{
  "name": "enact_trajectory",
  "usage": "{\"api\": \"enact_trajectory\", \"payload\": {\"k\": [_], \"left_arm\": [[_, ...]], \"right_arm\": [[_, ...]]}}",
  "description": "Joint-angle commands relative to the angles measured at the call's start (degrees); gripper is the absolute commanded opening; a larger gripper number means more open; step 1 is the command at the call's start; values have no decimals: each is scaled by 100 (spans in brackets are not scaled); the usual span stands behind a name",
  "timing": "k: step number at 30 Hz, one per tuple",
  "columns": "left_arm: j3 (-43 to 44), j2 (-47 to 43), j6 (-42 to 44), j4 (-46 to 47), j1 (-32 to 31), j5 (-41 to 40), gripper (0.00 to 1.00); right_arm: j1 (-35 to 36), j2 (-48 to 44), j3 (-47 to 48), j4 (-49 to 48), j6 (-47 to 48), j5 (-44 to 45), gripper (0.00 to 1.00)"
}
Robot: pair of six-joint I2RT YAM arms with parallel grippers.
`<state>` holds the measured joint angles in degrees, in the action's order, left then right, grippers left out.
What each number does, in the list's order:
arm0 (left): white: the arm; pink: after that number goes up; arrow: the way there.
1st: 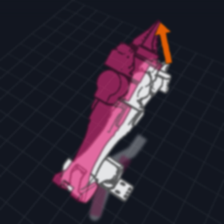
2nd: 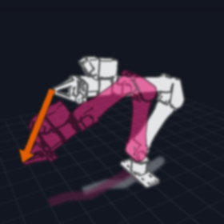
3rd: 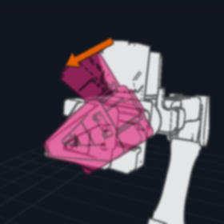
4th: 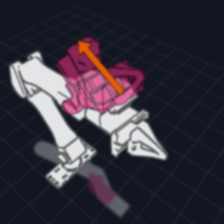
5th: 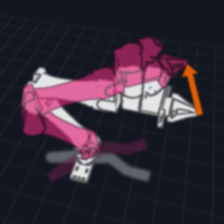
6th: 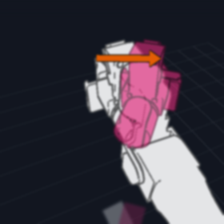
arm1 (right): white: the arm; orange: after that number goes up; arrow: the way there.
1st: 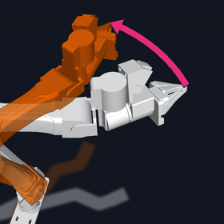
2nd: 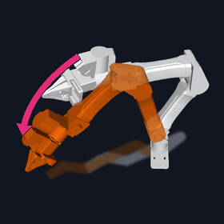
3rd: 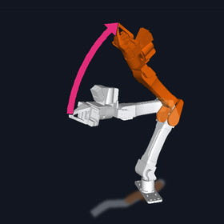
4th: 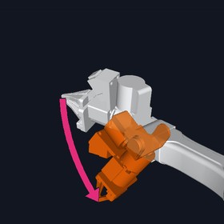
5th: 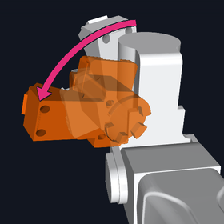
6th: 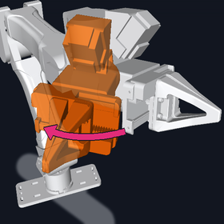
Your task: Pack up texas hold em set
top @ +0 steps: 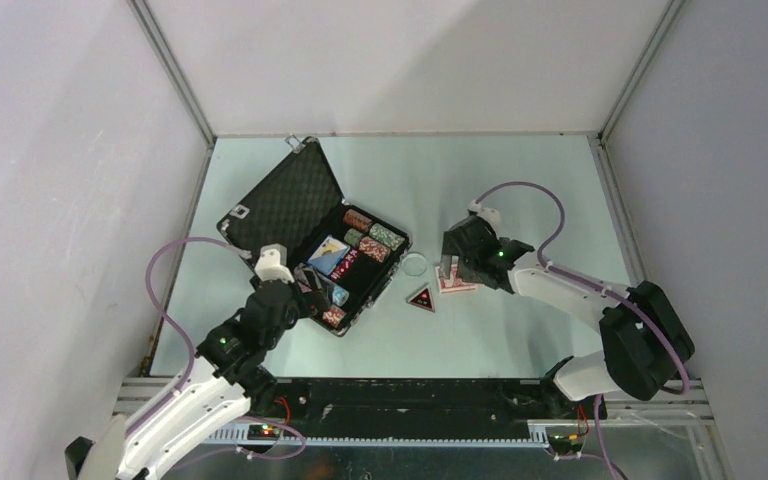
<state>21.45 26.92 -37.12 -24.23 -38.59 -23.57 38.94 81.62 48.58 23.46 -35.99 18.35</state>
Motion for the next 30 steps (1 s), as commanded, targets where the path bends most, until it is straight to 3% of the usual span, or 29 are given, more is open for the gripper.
{"api": "enact_trajectory", "payload": {"k": [1,6,13,21,30], "left_arm": [[224,134,150,309,36,189,100],[130,126,183,521,37,178,100],[-68,-22,379,777,38,257,100],[-585,-265,783,1257,36,254,100],[-904,-1097,925,1258,36,391,99]], "right_arm": [[-266,-234,139,855,-1758,448,100],[-282,-145,743,2022,-3716,668,100],[-335,358,1497,3149,-5329,411,100],[-361,1397,2090,3817,-6234,179,99],[-379,2112,2331,3694,-6971,-60,100]]}}
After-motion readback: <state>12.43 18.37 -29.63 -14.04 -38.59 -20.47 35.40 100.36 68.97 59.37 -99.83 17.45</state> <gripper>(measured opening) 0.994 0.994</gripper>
